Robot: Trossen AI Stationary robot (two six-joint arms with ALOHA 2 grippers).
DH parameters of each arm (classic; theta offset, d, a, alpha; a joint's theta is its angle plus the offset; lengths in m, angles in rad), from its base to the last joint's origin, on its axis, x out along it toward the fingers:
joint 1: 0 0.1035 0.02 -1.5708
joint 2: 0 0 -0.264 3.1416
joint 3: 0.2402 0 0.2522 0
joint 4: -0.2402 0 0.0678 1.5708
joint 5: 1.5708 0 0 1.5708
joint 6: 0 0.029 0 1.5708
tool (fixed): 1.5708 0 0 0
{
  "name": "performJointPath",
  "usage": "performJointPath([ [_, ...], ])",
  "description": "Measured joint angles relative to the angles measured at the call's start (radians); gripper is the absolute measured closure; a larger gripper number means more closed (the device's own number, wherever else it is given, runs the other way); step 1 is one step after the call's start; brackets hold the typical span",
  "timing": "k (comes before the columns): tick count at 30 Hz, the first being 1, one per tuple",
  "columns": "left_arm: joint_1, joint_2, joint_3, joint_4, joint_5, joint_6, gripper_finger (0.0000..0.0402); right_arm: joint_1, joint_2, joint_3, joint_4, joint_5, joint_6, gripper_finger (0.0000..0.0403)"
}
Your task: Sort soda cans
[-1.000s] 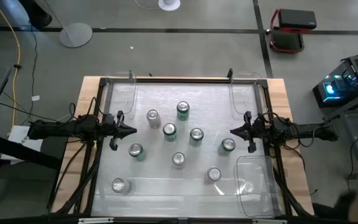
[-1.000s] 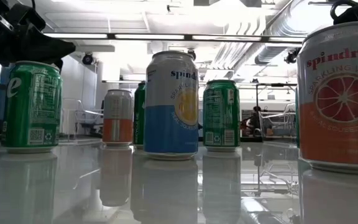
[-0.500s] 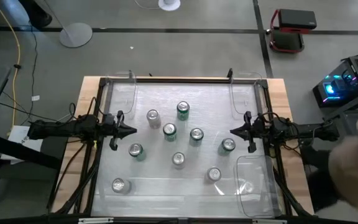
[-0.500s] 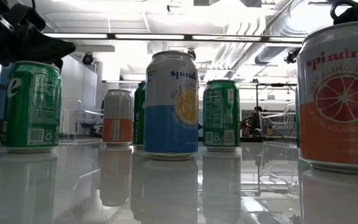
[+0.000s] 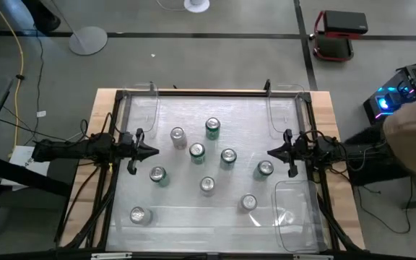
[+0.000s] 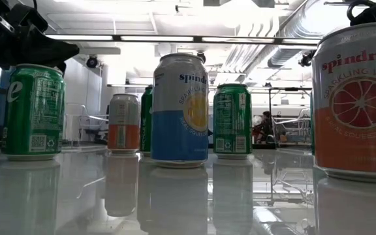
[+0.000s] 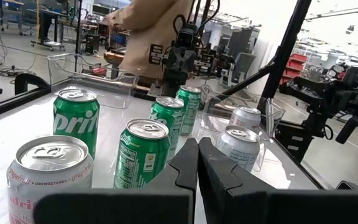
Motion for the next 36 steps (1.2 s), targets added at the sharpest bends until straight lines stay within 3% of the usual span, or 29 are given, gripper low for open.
performJointPath([
  [6,0.0,0.011,-0.001,0.222,-0.003,-0.099,0.0401,0.0,0.0,0.0,0.0,0.0,0.0,0.0402],
  [9,0.0,0.064,0.012,0.402,0.005,-0.003,0.04,0.0,0.0,0.0,0.0,0.0,0.0,0.0402],
  [11,0.008,0.132,0.059,0.401,-0.037,0.075,0.0395,0.0,0.0,0.0,0.0,0.0,0.0,0.0402],
  [17,0.074,0.46,0.334,0.148,-0.085,0.285,0.0346,0.0,0.0,0.0,0.0,0.0,0.0,0.0402],
  [23,0.121,0.823,0.723,-0.269,-0.086,0.386,0.0252,0.0,0.0,0.0,0.0,0.0,0.0,0.0402],
  [26,0.155,0.98,0.881,-0.443,-0.145,0.394,0.0197,0.0,0.0,0.0,0.0,0.0,0.0,0.0402],
  [30,0.218,1.159,1.005,-0.575,-0.247,0.407,0.0129,0.0,0.0,0.0,0.0,0.0,0.0,0.0402],
  [36,0.299,1.344,1.119,-0.792,-0.221,0.41,0.0065,0.0,0.0,0.0,0.0,0.0,0.0,0.0402],
])
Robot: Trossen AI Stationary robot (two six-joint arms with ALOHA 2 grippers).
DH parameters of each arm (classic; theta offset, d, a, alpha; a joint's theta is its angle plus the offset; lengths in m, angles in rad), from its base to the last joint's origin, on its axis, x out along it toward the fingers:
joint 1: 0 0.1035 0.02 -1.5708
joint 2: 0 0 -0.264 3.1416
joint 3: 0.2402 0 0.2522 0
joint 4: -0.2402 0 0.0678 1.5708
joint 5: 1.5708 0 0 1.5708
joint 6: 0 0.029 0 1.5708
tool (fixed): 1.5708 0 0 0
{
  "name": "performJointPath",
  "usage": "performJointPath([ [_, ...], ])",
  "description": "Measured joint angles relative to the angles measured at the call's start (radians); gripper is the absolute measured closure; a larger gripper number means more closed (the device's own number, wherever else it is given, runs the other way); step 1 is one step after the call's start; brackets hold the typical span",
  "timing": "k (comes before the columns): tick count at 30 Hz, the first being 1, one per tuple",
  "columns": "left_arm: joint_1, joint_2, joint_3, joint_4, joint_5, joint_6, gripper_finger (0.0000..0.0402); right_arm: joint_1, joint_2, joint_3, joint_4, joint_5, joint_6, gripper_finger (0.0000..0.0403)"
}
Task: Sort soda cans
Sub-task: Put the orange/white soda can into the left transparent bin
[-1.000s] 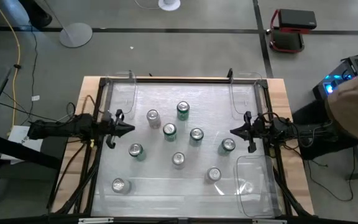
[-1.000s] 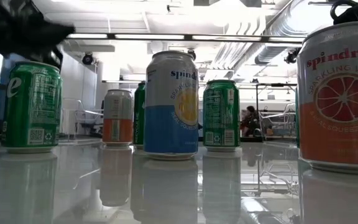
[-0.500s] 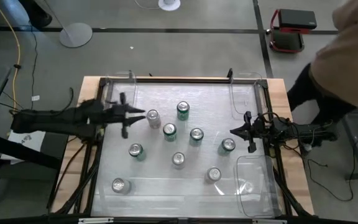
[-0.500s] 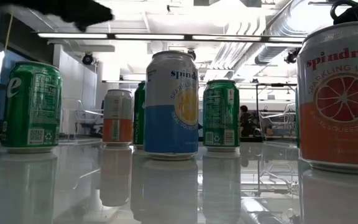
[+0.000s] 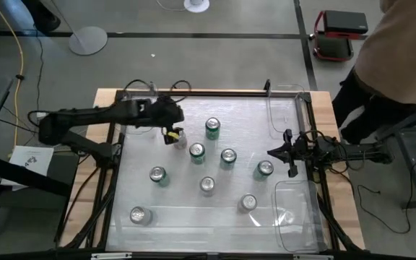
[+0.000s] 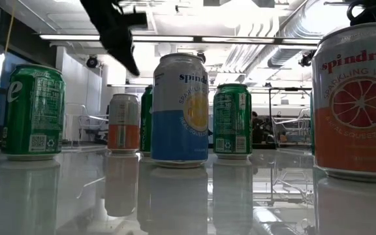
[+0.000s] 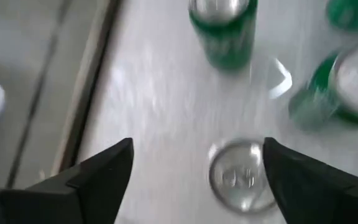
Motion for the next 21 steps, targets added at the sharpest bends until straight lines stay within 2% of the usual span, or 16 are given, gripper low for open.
performJointPath([
  [6,0.042,0.069,0.009,-0.079,0.106,-0.062,0.0055,0.0,0.0,0.0,0.0,0.0,0.0,0.0402],
  [10,0.067,0.098,0.009,-0.074,0.118,-0.094,0.0055,0.0,0.0,0.0,0.0,0.0,0.0,0.0402],
  [17,0.092,0.162,0.016,-0.044,0.218,-0.151,0.0055,0.0,0.0,0.0,0.0,0.0,0.0,0.0402],
  [21,0.091,0.174,0.014,-0.011,0.235,-0.167,0.0055,0.0,0.0,0.0,0.0,0.0,0.0,0.0402],
])
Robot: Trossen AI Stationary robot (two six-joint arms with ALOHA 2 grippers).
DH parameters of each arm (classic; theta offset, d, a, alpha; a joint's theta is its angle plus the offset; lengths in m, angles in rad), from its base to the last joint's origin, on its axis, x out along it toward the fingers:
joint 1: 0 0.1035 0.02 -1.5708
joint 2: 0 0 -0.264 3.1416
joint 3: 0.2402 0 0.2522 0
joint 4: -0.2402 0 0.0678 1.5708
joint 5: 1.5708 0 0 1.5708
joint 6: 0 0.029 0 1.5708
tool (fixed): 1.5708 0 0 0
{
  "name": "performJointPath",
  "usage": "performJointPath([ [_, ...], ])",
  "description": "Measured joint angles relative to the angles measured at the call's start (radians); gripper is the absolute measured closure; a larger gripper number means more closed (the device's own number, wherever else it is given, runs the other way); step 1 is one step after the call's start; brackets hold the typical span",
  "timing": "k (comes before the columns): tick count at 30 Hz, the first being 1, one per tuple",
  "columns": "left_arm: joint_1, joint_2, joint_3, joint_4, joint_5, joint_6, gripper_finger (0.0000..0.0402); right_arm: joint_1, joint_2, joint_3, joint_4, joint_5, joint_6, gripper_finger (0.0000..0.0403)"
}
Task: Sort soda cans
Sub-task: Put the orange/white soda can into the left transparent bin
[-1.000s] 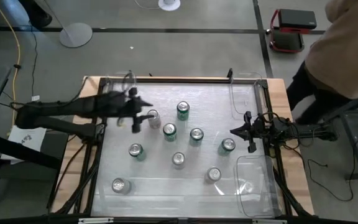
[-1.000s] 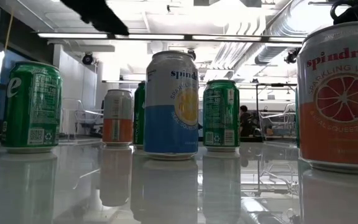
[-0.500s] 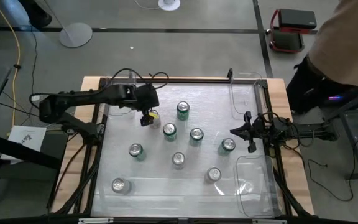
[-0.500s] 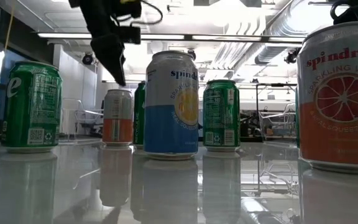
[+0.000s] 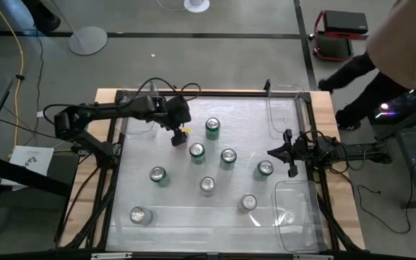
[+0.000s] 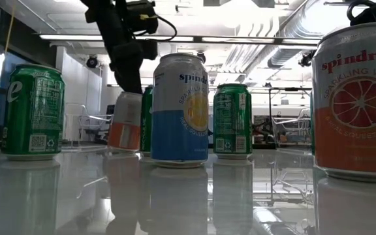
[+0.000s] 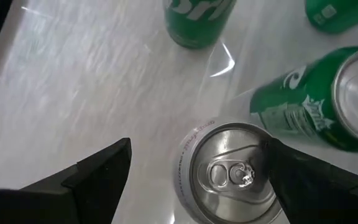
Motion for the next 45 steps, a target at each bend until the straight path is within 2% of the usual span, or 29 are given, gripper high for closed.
performJointPath([
  [16,0.0,-0.109,-0.007,-0.033,-0.048,0.006,0.0055,0.0,0.0,0.0,0.0,0.0,0.0,0.0402],
  [20,-0.028,-0.123,-0.006,-0.088,-0.043,0.105,0.0055,0.0,0.0,0.0,0.0,0.0,0.0,0.0402],
  [24,-0.044,-0.103,-0.006,-0.118,-0.067,0.158,0.0055,0.0,0.0,0.0,0.0,0.0,0.0,0.0402],
  [29,-0.039,-0.065,-0.006,-0.093,-0.028,0.152,0.0055,0.0,0.0,0.0,0.0,0.0,0.0,0.0402],
  [45,-0.044,0.051,-0.006,-0.079,-0.015,0.151,0.0059,0.0,0.0,0.0,0.0,0.0,0.0,0.0402],
])
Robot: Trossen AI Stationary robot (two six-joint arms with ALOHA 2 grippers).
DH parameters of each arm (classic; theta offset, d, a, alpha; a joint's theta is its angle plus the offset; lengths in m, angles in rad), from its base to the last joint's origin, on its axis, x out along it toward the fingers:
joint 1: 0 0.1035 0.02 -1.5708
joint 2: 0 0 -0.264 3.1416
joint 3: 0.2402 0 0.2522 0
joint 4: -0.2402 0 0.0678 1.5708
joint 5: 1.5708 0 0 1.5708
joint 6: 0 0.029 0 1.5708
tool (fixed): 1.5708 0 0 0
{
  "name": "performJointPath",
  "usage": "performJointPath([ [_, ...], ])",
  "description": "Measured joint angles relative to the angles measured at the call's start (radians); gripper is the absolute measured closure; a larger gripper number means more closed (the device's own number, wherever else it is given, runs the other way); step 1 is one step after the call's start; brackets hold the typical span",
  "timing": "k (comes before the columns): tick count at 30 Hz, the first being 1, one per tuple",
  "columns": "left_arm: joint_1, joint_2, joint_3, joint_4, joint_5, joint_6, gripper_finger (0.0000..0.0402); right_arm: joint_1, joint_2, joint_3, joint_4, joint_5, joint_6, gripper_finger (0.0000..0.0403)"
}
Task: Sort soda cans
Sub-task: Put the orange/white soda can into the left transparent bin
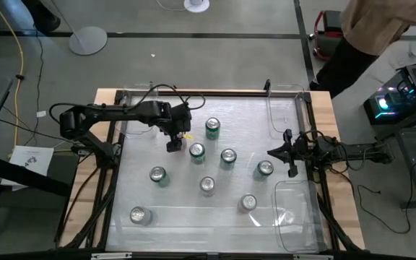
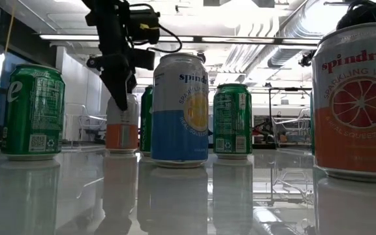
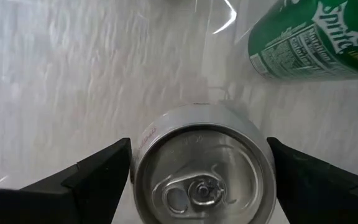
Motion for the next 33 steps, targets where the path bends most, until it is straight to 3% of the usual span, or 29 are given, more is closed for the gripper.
performJointPath([
  [6,-0.004,0.026,0.006,-0.034,-0.002,0.002,0.0111,0.0,0.0,0.0,0.0,0.0,0.0,0.0402],
  [11,-0.021,0.006,0.007,-0.046,-0.055,0.006,0.0112,0.0,0.0,0.0,0.0,0.0,0.0,0.0402],
  [22,-0.04,-0.226,0.174,-0.215,-0.205,-0.111,0.0112,0.0,0.0,0.0,0.0,0.0,0.0,0.0402],
  [27,0.03,-0.291,0.315,-0.414,-0.332,-0.225,0.0112,0.0,0.0,0.0,0.0,0.0,0.0,0.0402],
  [33,0.203,-0.296,0.357,-0.61,-0.331,-0.335,0.0112,0.0,0.0,0.0,0.0,0.0,0.0,0.0402],
])
